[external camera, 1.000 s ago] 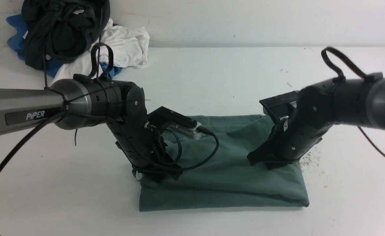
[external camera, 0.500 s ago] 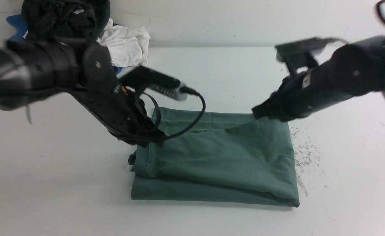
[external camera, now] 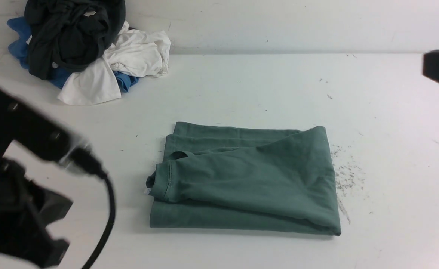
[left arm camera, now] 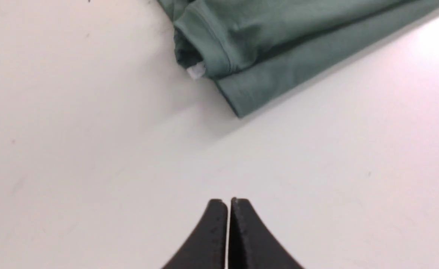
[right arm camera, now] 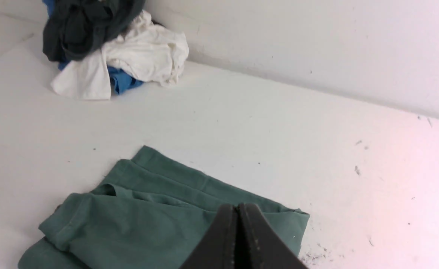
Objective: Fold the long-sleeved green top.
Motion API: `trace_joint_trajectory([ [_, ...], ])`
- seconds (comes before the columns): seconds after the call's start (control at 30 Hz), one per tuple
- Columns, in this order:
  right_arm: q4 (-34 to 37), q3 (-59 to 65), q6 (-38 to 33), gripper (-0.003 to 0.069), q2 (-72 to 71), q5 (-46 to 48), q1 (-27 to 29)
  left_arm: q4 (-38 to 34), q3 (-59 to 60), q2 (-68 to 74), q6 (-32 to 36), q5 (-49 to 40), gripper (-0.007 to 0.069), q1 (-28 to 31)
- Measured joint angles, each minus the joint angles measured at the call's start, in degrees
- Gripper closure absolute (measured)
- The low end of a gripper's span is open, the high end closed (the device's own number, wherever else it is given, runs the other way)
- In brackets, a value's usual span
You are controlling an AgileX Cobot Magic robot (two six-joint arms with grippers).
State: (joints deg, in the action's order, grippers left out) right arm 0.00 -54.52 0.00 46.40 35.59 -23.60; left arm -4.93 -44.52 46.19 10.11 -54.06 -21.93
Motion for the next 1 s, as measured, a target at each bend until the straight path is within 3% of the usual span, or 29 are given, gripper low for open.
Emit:
trace_joint_trajectory([
  [0.13,0.0,8.5,0.0,0.0673,-13.9,-3.7,0.0,2.5,9.9,-13.9,-4.5,2.1,0.0632,0.0],
  [0.37,-2.3,17.0,0.0,0.0673,-29.8,-5.5,0.0,5.6,17.1,-31.8,-10.8,3.9,0.0632,0.0],
  [0.63,-2.5,18.2,0.0,0.0673,-32.4,-5.6,0.0,9.7,17.6,-34.2,-12.7,4.8,0.0632,0.0],
  [1.0,-2.5,18.3,0.0,0.0673,-32.4,-5.6,0.0,9.9,17.7,-34.2,-12.7,4.8,0.0632,0.0],
])
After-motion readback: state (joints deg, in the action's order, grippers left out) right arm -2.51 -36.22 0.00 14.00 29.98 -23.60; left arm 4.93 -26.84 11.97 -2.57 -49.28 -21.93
